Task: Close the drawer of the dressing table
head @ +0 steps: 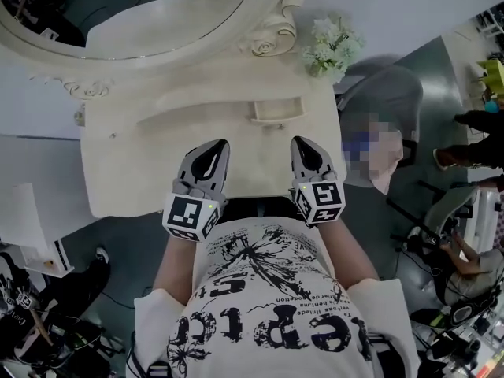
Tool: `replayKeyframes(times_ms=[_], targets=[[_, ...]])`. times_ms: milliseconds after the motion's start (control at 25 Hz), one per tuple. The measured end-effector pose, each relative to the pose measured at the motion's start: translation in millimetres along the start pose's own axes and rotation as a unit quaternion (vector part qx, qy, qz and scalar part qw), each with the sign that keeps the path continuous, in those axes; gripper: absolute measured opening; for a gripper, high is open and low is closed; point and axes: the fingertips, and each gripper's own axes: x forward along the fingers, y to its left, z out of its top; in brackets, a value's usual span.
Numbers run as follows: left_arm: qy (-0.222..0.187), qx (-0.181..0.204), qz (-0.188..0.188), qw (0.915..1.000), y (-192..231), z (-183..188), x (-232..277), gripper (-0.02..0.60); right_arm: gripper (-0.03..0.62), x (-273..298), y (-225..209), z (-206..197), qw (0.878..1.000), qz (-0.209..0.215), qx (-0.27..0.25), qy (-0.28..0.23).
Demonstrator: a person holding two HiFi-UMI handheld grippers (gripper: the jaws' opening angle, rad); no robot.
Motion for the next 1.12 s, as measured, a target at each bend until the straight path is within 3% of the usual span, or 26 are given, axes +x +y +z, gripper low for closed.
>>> replayKeyframes(times_ms=[480,560,600,680,1120], targets=[[0.038,-0.042,0.016,0.9983,4,-60,25,0.020,0.022,52,-12,-89,0.993,0.036,0.011,0.113],[0.043,-0.045,0.024,0.9978,6,-66,28,0.020,0.063,61,-15,-100,0.991,0.037,0.015,0.128],[0.047,-0.047,0.026,0.9975,7,-69,30,0.020,0.113,65,-17,-104,0.990,0.036,0.019,0.134],[0.052,-0.053,0.030,0.9968,8,-75,32,0.020,0.140,73,-21,-109,0.989,0.029,0.026,0.143],[0.069,-0.085,0.039,0.9931,6,-99,28,0.020,0.142,95,-29,-114,0.986,-0.022,0.016,0.164]])
